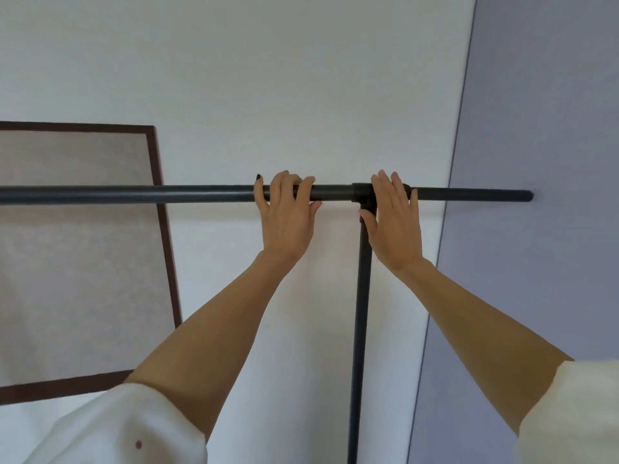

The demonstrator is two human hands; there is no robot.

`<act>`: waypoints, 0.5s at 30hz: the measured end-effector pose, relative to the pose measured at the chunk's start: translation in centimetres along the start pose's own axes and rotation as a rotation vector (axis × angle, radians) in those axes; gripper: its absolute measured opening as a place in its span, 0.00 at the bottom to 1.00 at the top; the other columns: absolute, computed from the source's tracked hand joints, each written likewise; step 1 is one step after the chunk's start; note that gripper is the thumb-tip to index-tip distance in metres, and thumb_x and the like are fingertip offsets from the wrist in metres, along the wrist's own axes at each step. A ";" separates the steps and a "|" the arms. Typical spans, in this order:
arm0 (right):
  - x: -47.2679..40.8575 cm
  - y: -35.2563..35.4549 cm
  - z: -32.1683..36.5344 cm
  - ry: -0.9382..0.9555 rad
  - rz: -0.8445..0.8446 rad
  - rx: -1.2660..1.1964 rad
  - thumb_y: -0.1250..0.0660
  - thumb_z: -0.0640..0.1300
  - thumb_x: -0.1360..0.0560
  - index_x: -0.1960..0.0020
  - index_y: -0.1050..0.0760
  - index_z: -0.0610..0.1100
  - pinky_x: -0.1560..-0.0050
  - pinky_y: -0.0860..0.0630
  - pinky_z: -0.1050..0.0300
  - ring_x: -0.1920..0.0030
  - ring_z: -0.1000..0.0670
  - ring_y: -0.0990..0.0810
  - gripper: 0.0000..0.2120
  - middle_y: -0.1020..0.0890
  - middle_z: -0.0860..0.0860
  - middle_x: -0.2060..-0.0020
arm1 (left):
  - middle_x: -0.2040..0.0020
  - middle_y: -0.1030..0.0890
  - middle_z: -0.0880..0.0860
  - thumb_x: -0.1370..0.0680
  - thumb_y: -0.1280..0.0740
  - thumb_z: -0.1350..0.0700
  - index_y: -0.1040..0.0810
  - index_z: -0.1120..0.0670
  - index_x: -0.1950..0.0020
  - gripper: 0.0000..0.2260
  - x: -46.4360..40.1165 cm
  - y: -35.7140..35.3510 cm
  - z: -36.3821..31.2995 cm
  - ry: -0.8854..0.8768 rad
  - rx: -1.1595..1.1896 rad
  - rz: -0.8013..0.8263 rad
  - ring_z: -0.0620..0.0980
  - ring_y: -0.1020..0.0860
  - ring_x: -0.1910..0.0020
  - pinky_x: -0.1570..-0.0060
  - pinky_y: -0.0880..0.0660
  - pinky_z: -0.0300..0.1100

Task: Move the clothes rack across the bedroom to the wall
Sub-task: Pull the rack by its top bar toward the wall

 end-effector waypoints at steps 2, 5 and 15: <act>2.0 -0.3 -0.1 -0.002 -0.001 -0.061 0.40 0.42 0.22 0.26 0.47 0.39 0.26 0.49 0.42 0.24 0.43 0.48 0.28 0.42 0.43 0.25 | 0.32 0.28 0.61 0.24 0.38 0.53 0.34 0.56 0.31 0.22 1.5 -0.1 -0.3 -0.054 -0.066 -0.017 0.62 0.36 0.29 0.30 0.48 0.62; 5.5 -1.6 -0.7 -0.058 0.052 -0.151 0.41 0.43 0.21 0.25 0.50 0.40 0.27 0.47 0.50 0.25 0.44 0.44 0.29 0.43 0.43 0.25 | 0.25 0.39 0.62 0.24 0.39 0.51 0.44 0.55 0.26 0.28 4.4 -0.6 -0.8 -0.091 -0.060 0.026 0.63 0.44 0.26 0.30 0.52 0.60; 15.6 -10.5 -3.8 -0.475 0.629 -0.570 0.40 0.47 0.22 0.35 0.35 0.41 0.47 0.26 0.58 0.45 0.45 0.21 0.18 0.21 0.45 0.45 | 0.22 0.48 0.52 0.24 0.36 0.47 0.54 0.48 0.25 0.34 27.5 -14.8 -4.7 0.305 0.634 1.295 0.53 0.45 0.25 0.29 0.42 0.50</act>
Point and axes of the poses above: each hand's wrist, its own x-axis away from the middle knuckle, its own y-axis out of the back of the hand, z = x × y, the point moved 10 cm from there along -x, towards the middle knuckle
